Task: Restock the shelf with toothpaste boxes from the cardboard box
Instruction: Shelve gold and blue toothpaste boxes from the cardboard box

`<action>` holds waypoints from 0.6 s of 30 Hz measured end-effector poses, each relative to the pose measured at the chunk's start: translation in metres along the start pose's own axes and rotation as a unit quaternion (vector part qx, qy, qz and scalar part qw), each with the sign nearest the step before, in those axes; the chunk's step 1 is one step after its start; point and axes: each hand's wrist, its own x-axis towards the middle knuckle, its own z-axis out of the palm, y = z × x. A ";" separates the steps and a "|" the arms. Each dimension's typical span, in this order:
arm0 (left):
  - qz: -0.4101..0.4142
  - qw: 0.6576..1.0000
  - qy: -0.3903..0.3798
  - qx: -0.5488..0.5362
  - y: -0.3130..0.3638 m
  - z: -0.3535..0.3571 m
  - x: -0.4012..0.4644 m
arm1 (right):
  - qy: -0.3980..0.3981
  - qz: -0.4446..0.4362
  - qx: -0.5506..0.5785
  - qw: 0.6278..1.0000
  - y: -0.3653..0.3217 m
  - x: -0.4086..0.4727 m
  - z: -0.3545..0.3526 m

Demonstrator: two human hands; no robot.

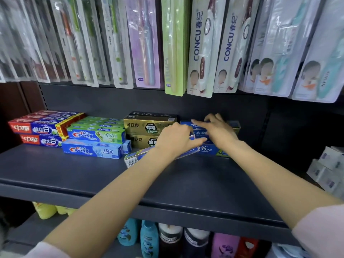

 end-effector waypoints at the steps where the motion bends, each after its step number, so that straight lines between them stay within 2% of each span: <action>1: -0.001 1.000 0.002 -0.004 0.000 -0.001 0.001 | -0.043 0.010 0.027 0.999 0.000 0.000 0.008; 3: 0.002 1.000 0.001 -0.004 0.001 -0.002 0.001 | -0.105 0.014 0.052 0.993 -0.002 0.000 0.020; 4: 0.003 1.000 0.000 -0.004 0.000 -0.002 0.000 | -0.106 0.009 0.085 0.991 -0.002 -0.001 0.021; 7: -0.015 1.000 0.010 -0.022 -0.002 -0.003 -0.002 | -0.026 0.006 0.262 0.965 -0.004 -0.018 0.013; 8: -0.027 0.999 0.017 -0.040 -0.002 -0.004 -0.002 | -0.019 0.013 0.327 0.945 -0.005 -0.028 0.008; 9: -0.040 0.997 0.023 -0.064 -0.002 -0.006 -0.002 | -0.044 0.020 0.401 0.915 -0.009 -0.041 0.003; 11: -0.058 0.992 0.024 -0.108 0.002 -0.009 0.000 | -0.139 0.020 0.523 0.841 -0.020 -0.064 -0.004; 12: -0.060 0.991 0.021 -0.116 0.006 -0.011 0.000 | -0.156 0.017 0.552 0.819 -0.025 -0.071 -0.004; 15: -0.058 0.990 0.027 -0.124 0.017 -0.016 0.000 | -0.091 0.040 0.609 0.787 -0.035 -0.078 -0.002; 18: -0.070 0.973 0.014 -0.221 0.016 -0.019 -0.004 | -0.060 0.057 0.644 0.761 -0.035 -0.081 -0.004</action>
